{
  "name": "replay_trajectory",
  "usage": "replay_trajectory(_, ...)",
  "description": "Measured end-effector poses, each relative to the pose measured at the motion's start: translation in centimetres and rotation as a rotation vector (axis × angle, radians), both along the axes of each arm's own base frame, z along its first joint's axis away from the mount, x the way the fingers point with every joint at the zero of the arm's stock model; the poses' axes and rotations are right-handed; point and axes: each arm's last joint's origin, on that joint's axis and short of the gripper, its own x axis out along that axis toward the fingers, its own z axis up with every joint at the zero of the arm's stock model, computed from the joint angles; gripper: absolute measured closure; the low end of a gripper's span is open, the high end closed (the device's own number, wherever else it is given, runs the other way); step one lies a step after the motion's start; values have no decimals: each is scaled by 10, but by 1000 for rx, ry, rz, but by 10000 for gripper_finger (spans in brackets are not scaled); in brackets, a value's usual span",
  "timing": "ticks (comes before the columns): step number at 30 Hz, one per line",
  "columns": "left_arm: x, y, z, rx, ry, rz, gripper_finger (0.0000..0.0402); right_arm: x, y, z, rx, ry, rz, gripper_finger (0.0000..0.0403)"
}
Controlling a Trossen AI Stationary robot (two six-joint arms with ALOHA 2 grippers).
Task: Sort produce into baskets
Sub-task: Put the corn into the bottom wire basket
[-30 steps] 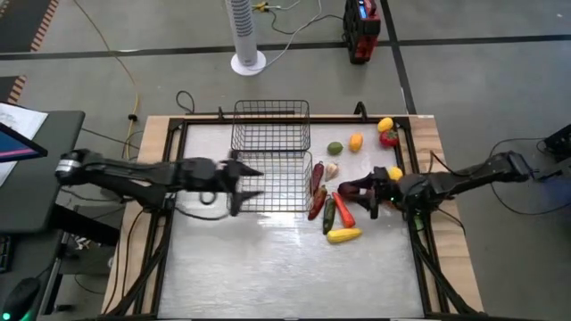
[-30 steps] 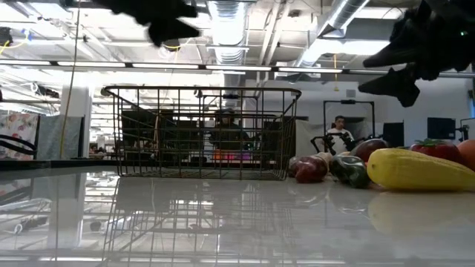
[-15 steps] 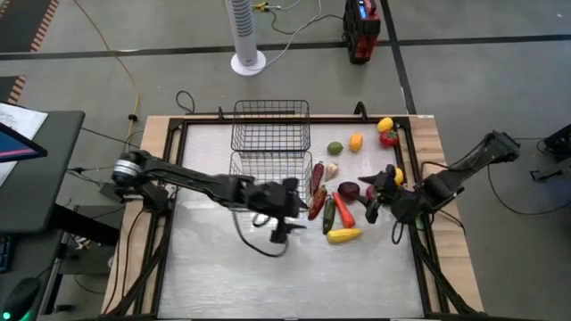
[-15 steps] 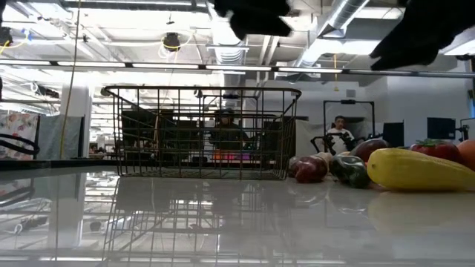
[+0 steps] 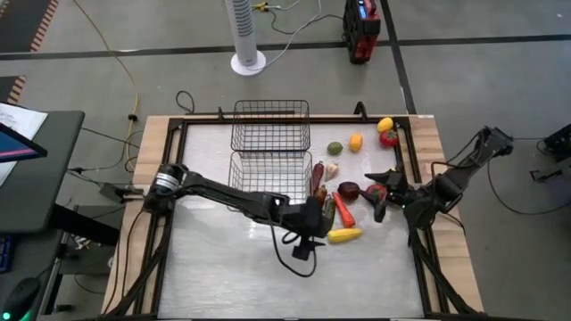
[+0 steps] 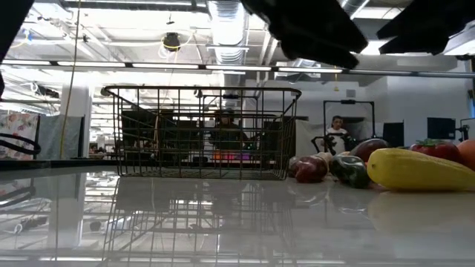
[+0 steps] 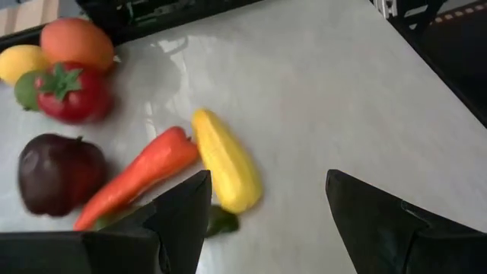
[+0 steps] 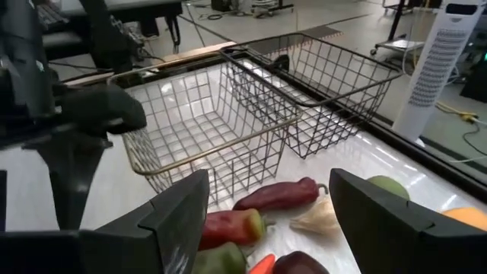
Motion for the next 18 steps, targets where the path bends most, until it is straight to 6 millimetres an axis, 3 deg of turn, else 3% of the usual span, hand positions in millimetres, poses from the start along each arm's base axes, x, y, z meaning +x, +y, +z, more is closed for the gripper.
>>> replay_trajectory(6,25,-10,-28,9,34,-16,152,-10,-6,3,-21,-21,-16,104)
replay_trajectory(11,44,-12,-38,1,30,-7,152,-15,-7,6,-17,-35,7,104)
replay_trajectory(18,61,-14,-65,5,56,38,152,-15,-7,6,-44,-34,0,104)
